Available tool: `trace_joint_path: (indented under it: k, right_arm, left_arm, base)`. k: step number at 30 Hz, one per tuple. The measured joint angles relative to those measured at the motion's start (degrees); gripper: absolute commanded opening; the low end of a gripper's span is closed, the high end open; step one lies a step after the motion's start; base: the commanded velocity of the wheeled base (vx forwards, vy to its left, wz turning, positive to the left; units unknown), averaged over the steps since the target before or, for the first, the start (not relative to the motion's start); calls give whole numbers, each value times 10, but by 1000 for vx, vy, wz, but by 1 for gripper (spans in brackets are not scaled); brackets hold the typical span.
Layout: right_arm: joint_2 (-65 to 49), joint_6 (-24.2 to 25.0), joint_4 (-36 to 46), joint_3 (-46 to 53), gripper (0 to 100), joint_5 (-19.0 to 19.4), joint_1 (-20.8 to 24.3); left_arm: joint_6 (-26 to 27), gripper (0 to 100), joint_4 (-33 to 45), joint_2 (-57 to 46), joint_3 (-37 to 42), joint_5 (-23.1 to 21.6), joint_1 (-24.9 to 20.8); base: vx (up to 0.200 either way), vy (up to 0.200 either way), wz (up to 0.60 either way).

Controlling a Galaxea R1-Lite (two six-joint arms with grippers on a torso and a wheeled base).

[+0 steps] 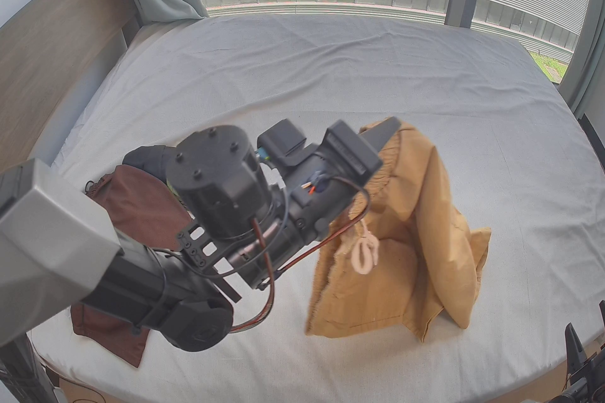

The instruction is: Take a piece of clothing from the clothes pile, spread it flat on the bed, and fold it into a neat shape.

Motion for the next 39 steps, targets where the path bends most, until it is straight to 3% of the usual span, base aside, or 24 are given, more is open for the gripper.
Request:
trace_joint_path:
  k: [8, 25, 32, 39]
  right_arm:
    - [0, 0, 0, 0, 100, 0, 0]
    - [0, 0, 0, 0, 100, 0, 0]
    - [0, -1, 0, 0, 100, 0, 0]
    - [0, -1, 0, 0, 100, 0, 0]
  left_arm:
    - [36, 0, -113, 31, 109, -22, 60]
    - [60, 0, -120, 47, 191, -23, 139]
    - [134, 0, -120, 41, 243, -30, 187]
    - [203, 0, -121, 35, 294, -69, 235]
  base:
    - [0, 0, 0]
    - [0, 0, 0]
    - [0, 0, 0]
    - [0, 0, 0]
